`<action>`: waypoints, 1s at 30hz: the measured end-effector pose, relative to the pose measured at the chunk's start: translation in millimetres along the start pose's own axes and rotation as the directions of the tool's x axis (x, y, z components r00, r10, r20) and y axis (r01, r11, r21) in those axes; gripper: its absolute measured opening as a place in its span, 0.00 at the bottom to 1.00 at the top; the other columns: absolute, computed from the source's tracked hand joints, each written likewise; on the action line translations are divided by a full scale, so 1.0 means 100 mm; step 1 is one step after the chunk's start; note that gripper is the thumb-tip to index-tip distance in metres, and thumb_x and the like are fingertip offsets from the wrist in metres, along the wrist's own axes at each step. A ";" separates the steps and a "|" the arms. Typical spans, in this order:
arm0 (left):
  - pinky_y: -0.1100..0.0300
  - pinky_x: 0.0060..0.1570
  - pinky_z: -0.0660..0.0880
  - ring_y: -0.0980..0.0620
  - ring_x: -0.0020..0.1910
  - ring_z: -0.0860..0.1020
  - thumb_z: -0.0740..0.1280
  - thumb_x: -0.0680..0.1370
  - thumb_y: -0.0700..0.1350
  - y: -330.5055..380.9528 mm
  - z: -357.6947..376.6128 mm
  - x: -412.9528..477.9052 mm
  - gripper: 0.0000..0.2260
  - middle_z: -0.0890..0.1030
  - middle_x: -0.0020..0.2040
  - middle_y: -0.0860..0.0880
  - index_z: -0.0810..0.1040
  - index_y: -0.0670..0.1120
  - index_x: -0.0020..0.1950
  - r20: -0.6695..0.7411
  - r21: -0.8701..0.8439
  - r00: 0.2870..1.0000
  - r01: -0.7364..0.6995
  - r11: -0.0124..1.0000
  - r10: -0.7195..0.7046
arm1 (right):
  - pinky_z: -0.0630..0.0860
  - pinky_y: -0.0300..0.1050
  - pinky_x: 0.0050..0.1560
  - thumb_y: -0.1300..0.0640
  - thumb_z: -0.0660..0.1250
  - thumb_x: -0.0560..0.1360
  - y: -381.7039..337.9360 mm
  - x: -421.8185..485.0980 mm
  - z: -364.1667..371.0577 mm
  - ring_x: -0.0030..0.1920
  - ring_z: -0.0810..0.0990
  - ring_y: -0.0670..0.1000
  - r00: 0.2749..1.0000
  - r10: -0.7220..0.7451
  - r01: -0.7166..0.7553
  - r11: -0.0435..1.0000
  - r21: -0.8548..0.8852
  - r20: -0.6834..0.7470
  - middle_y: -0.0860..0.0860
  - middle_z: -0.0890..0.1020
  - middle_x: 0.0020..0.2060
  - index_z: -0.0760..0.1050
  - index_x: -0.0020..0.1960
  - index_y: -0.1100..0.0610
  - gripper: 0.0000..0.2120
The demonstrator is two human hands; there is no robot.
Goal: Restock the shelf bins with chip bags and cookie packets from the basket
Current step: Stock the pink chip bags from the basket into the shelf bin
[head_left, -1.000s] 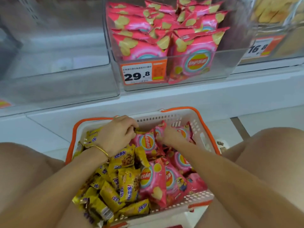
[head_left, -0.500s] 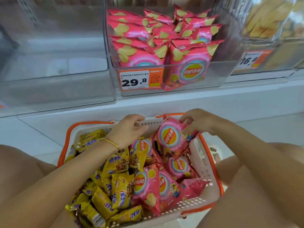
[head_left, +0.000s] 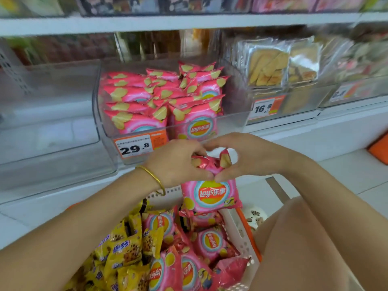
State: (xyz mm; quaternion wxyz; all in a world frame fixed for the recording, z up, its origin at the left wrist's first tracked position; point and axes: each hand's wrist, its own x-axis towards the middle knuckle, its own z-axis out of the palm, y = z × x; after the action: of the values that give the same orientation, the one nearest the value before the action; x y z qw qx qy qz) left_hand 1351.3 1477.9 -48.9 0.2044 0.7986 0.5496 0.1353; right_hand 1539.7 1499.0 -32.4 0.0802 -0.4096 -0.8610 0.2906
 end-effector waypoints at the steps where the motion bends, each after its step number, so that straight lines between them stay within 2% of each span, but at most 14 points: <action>1: 0.56 0.48 0.73 0.51 0.52 0.77 0.73 0.68 0.58 0.10 -0.09 0.06 0.22 0.80 0.53 0.51 0.77 0.50 0.58 -0.024 0.128 0.999 -0.038 0.991 0.041 | 0.71 0.33 0.52 0.49 0.77 0.65 -0.05 0.03 -0.10 0.53 0.77 0.46 1.000 -0.006 0.009 0.996 -0.092 0.030 0.47 0.80 0.54 0.75 0.63 0.56 0.29; 3: 0.57 0.44 0.72 0.50 0.52 0.77 0.72 0.68 0.61 0.27 -0.28 0.21 0.23 0.80 0.52 0.52 0.76 0.52 0.58 -0.079 0.345 0.989 -0.091 0.934 0.125 | 0.72 0.42 0.46 0.48 0.76 0.66 -0.11 0.07 -0.31 0.45 0.78 0.51 0.999 0.021 -0.010 0.973 -0.232 0.045 0.53 0.82 0.46 0.77 0.57 0.59 0.24; 5: 0.54 0.46 0.74 0.50 0.51 0.76 0.72 0.67 0.61 0.38 -0.46 0.36 0.23 0.80 0.51 0.51 0.75 0.51 0.55 -0.123 0.353 0.976 -0.126 0.927 0.179 | 0.70 0.42 0.42 0.50 0.76 0.67 -0.10 0.07 -0.55 0.41 0.77 0.52 0.999 0.029 -0.037 0.964 -0.263 -0.036 0.54 0.81 0.42 0.78 0.53 0.60 0.20; 7: 0.56 0.50 0.74 0.53 0.49 0.76 0.70 0.65 0.63 0.47 -0.61 0.49 0.24 0.78 0.50 0.53 0.73 0.50 0.53 -0.231 0.165 0.946 -0.192 0.967 0.227 | 0.74 0.38 0.37 0.54 0.76 0.67 -0.03 -0.02 -0.80 0.39 0.79 0.48 0.985 0.073 -0.088 0.992 -0.091 -0.156 0.51 0.81 0.39 0.79 0.49 0.56 0.13; 10: 0.69 0.49 0.70 0.58 0.51 0.72 0.66 0.69 0.57 0.44 -0.78 0.71 0.21 0.72 0.52 0.54 0.71 0.48 0.58 -0.611 -0.170 0.780 -0.301 0.939 0.139 | 0.79 0.36 0.36 0.60 0.75 0.68 0.19 -0.15 -1.10 0.36 0.81 0.44 0.916 0.221 -0.091 0.928 0.362 -0.335 0.50 0.82 0.39 0.80 0.48 0.56 0.09; 12: 0.61 0.55 0.68 0.49 0.55 0.73 0.64 0.75 0.49 0.27 -0.78 0.91 0.18 0.74 0.55 0.45 0.72 0.40 0.60 -0.654 -0.073 0.754 -0.147 0.986 0.064 | 0.80 0.39 0.35 0.64 0.74 0.69 0.34 -0.10 -1.20 0.34 0.81 0.44 0.824 0.315 -0.015 0.844 0.537 -0.471 0.51 0.81 0.38 0.79 0.49 0.59 0.10; 14: 0.51 0.58 0.65 0.40 0.59 0.71 0.61 0.79 0.46 0.10 -0.63 1.10 0.16 0.74 0.57 0.36 0.71 0.35 0.60 -0.489 0.138 0.872 0.057 0.989 0.018 | 0.81 0.41 0.36 0.64 0.74 0.69 0.44 0.07 -1.23 0.33 0.80 0.45 0.729 0.334 0.066 0.834 0.547 -0.597 0.52 0.80 0.38 0.78 0.50 0.60 0.11; 16: 0.47 0.62 0.65 0.37 0.64 0.68 0.55 0.81 0.52 0.02 -0.44 1.22 0.22 0.70 0.63 0.33 0.68 0.35 0.64 -0.301 0.247 0.949 0.170 0.954 -0.091 | 0.79 0.43 0.38 0.64 0.75 0.68 0.48 0.31 -1.21 0.35 0.78 0.45 0.660 0.292 0.091 0.884 0.459 -0.692 0.49 0.79 0.37 0.78 0.51 0.60 0.13; 18: 0.45 0.70 0.58 0.39 0.73 0.59 0.49 0.81 0.58 0.00 -0.32 1.25 0.30 0.59 0.74 0.36 0.57 0.38 0.74 -0.199 0.339 0.960 0.257 0.905 -0.198 | 0.77 0.43 0.41 0.64 0.75 0.66 0.49 0.52 -1.14 0.35 0.74 0.44 0.629 0.233 0.062 0.936 0.346 -0.742 0.47 0.78 0.36 0.78 0.49 0.59 0.13; 20: 0.46 0.73 0.52 0.43 0.76 0.53 0.45 0.80 0.61 -0.01 -0.26 1.26 0.32 0.51 0.77 0.40 0.50 0.41 0.77 -0.156 0.425 0.955 0.294 0.856 -0.251 | 0.75 0.45 0.44 0.63 0.75 0.66 0.52 0.69 -1.06 0.37 0.75 0.46 0.643 0.159 0.004 0.977 0.211 -0.749 0.48 0.78 0.37 0.78 0.48 0.59 0.12; 23: 0.47 0.73 0.50 0.43 0.76 0.52 0.41 0.80 0.62 0.02 -0.27 1.22 0.32 0.50 0.78 0.42 0.46 0.42 0.78 -0.084 0.471 0.955 0.290 0.833 -0.285 | 0.74 0.47 0.53 0.61 0.74 0.68 0.56 0.82 -0.99 0.50 0.78 0.51 0.722 0.090 -0.119 0.993 0.005 -0.686 0.53 0.80 0.52 0.74 0.62 0.58 0.23; 25: 0.48 0.73 0.49 0.44 0.76 0.51 0.40 0.81 0.61 0.03 -0.27 1.20 0.32 0.50 0.78 0.42 0.45 0.42 0.78 -0.060 0.492 0.956 0.277 0.825 -0.285 | 0.74 0.49 0.55 0.58 0.71 0.71 0.53 0.87 -0.99 0.58 0.76 0.55 0.801 0.056 -0.233 0.946 -0.225 -0.596 0.54 0.78 0.60 0.68 0.69 0.54 0.28; 27: 0.47 0.73 0.50 0.43 0.76 0.51 0.40 0.80 0.61 0.02 -0.28 1.19 0.32 0.50 0.78 0.42 0.45 0.42 0.78 -0.056 0.522 0.957 0.270 0.809 -0.283 | 0.72 0.48 0.48 0.58 0.68 0.73 0.46 0.95 -1.05 0.59 0.74 0.58 0.861 0.051 -0.331 0.812 -0.481 -0.506 0.55 0.77 0.59 0.67 0.66 0.54 0.22; 30: 0.47 0.73 0.50 0.43 0.76 0.51 0.40 0.80 0.61 0.01 -0.27 1.18 0.31 0.50 0.78 0.42 0.46 0.42 0.78 -0.058 0.550 0.962 0.254 0.796 -0.266 | 0.71 0.51 0.48 0.64 0.66 0.73 0.34 1.07 -1.16 0.57 0.75 0.60 0.898 0.139 -0.379 0.724 -0.577 -0.417 0.57 0.76 0.56 0.66 0.60 0.56 0.18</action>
State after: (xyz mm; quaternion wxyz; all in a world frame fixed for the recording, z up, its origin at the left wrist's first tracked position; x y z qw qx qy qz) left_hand 1382.2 1592.4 -25.6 -0.0122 0.7418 0.6671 -0.0676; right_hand 1536.3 1646.8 32.9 0.0420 -0.5741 -0.8126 -0.0912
